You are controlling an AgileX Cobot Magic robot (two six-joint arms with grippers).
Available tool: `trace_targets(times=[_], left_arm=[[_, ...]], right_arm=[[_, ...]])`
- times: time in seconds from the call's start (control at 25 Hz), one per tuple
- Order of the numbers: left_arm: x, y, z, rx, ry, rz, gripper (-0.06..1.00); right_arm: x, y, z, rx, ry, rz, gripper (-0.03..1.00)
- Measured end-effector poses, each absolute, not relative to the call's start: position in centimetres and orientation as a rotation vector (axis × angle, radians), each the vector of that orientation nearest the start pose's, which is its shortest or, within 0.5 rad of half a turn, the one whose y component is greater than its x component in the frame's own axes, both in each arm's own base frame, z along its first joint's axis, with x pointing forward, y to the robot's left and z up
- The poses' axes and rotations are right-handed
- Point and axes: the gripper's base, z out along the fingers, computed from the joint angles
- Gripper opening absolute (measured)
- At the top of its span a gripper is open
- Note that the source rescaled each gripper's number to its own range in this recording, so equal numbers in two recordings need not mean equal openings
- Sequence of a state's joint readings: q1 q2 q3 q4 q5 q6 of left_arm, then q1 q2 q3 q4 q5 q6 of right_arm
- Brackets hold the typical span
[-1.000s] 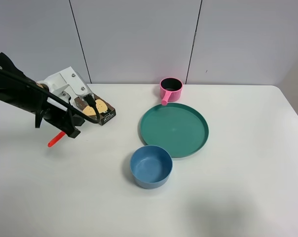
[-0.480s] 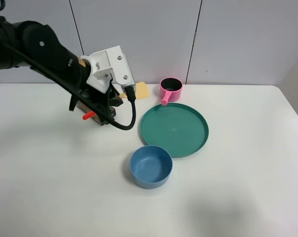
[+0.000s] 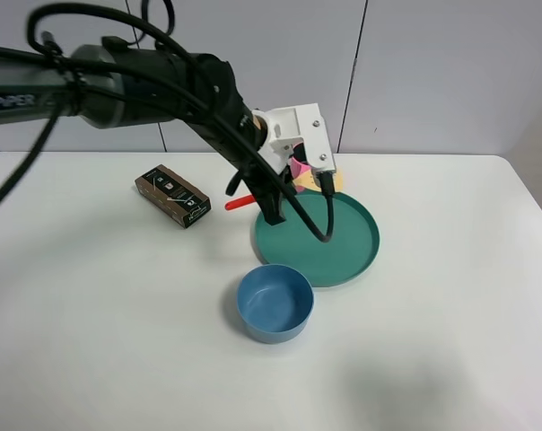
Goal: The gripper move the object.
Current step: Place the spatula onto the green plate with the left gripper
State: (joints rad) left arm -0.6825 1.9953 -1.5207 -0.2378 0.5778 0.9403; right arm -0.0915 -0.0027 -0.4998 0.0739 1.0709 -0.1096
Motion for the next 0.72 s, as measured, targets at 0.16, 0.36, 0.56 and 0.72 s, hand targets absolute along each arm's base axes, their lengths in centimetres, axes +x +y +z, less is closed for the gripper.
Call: trace_targets(times=[0.16, 0.36, 0.56, 0.72], left_arm=[[35.2, -31.0, 19.9, 1.702, 1.864, -0.148, 0.00], [36.4, -32.1, 17.3, 1.740, 1.893, -0.154, 0.00], [36.9, -32.5, 15.2, 1.771, 1.902, -0.154, 0.00], [37.1, -32.8, 13.7, 1.760, 1.923, -0.171, 0.00]], right_arm=[[-0.5, 0.6, 27.7, -0.023, 2.050, -0.037, 1.00], [-0.5, 0.6, 27.7, -0.023, 2.050, -0.037, 1.00], [-0.5, 0.6, 27.7, -0.023, 2.050, -0.037, 1.00], [-0.5, 0.6, 27.7, -0.023, 2.050, -0.037, 1.00]])
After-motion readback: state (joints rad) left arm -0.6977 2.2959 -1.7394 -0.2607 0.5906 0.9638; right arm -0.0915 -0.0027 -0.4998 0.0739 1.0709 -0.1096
